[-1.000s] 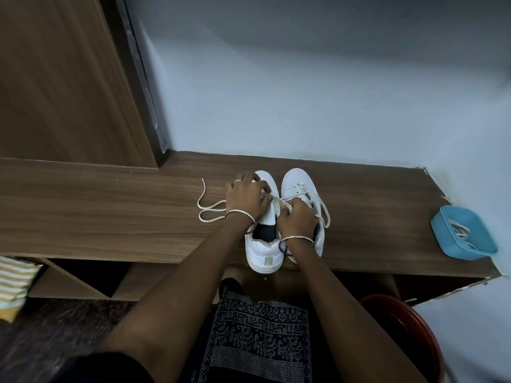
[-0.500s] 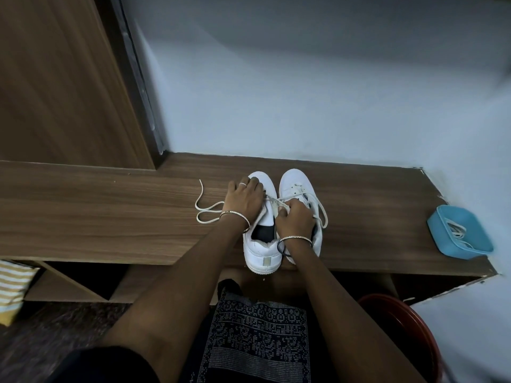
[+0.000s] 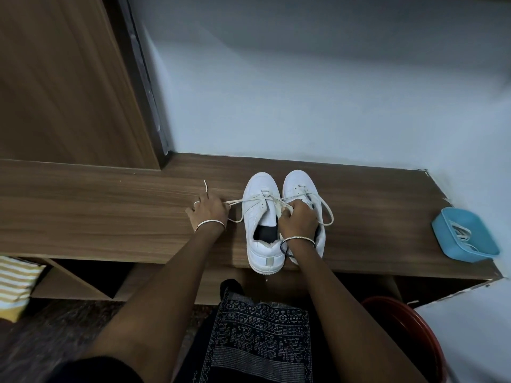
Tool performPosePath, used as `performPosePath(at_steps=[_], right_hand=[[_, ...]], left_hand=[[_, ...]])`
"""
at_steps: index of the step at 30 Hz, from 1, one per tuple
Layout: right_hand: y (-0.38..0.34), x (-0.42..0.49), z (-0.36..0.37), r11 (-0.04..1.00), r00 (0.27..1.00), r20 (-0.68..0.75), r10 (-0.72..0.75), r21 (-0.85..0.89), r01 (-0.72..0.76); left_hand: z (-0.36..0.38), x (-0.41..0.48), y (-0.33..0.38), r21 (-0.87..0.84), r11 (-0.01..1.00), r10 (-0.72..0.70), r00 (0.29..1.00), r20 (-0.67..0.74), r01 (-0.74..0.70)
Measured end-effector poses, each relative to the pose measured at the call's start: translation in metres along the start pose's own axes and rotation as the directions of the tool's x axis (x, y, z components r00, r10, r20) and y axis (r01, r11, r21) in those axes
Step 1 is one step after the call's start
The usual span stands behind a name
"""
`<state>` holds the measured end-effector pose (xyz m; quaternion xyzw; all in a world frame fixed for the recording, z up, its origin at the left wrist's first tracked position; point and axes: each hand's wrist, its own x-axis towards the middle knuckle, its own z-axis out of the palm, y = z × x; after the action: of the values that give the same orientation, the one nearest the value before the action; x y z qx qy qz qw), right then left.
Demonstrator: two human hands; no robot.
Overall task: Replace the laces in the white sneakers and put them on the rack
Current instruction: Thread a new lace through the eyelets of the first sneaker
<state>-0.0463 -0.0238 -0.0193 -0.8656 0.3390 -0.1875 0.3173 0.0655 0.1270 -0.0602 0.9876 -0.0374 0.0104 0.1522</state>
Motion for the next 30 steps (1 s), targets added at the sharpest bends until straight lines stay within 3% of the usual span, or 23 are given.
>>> performPosePath(at_steps=[5,9,12,20,27,30], right_hand=[[0.0,0.0,-0.001,1.0,1.0,-0.001,-0.006,-0.004,0.006],[0.0,0.0,0.0,1.0,1.0,0.003,0.001,-0.012,-0.001],[0.0,0.0,0.0,1.0,1.0,0.003,0.004,-0.016,-0.004],[-0.001,-0.001,-0.001,1.0,1.0,0.001,-0.003,-0.011,0.003],[-0.001,-0.002,-0.002,1.0,1.0,-0.004,-0.006,-0.02,0.006],[-0.001,-0.003,-0.001,1.0,1.0,0.002,-0.008,-0.015,0.008]], left_hand=[[-0.006,-0.006,0.017,-0.118,0.992,0.041,0.997,-0.064,-0.049],[-0.014,-0.006,0.037,-0.119,0.911,0.381,0.917,-0.115,-0.394],[-0.014,-0.005,0.05,-0.015,0.872,0.486,0.87,-0.084,-0.489],[-0.006,-0.008,0.048,0.148,0.871,0.483,0.871,-0.094,-0.468],[-0.003,-0.009,0.045,0.174,0.88,0.46,0.884,-0.078,-0.442],[-0.007,-0.004,0.037,0.135,0.921,0.377,0.924,-0.06,-0.366]])
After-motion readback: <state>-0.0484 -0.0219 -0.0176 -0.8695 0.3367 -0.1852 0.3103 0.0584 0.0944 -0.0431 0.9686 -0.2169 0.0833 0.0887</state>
